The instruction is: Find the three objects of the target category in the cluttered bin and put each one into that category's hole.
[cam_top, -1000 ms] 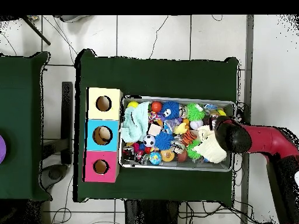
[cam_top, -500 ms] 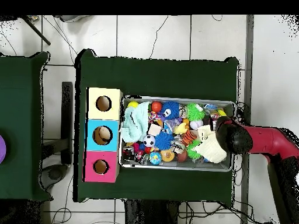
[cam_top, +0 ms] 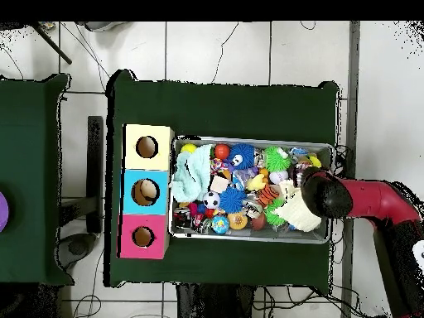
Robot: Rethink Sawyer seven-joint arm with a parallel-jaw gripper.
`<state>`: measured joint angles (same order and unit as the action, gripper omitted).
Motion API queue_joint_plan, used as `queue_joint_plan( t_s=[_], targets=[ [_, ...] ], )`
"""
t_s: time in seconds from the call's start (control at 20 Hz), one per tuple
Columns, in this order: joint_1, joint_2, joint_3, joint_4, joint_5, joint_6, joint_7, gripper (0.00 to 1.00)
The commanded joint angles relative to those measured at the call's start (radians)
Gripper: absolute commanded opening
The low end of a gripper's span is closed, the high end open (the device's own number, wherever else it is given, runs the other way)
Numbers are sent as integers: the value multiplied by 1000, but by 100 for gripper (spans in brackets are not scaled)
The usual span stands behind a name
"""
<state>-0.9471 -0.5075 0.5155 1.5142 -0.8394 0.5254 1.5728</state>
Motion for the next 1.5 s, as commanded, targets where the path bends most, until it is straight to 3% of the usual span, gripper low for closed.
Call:
queue_joint_plan(
  t_s=[0.05,0.6,0.65,1.3,1.5],
  targets=[
    [22,69,-42,8,-82,58,-162,100],
    [11,93,-33,-3,-77,47,-186,100],
    [17,92,-43,-6,-68,60,-164,0],
    [12,86,-31,4,-82,21,-170,0],
    [2,32,-12,65,-37,54,-173,0]
  ],
)
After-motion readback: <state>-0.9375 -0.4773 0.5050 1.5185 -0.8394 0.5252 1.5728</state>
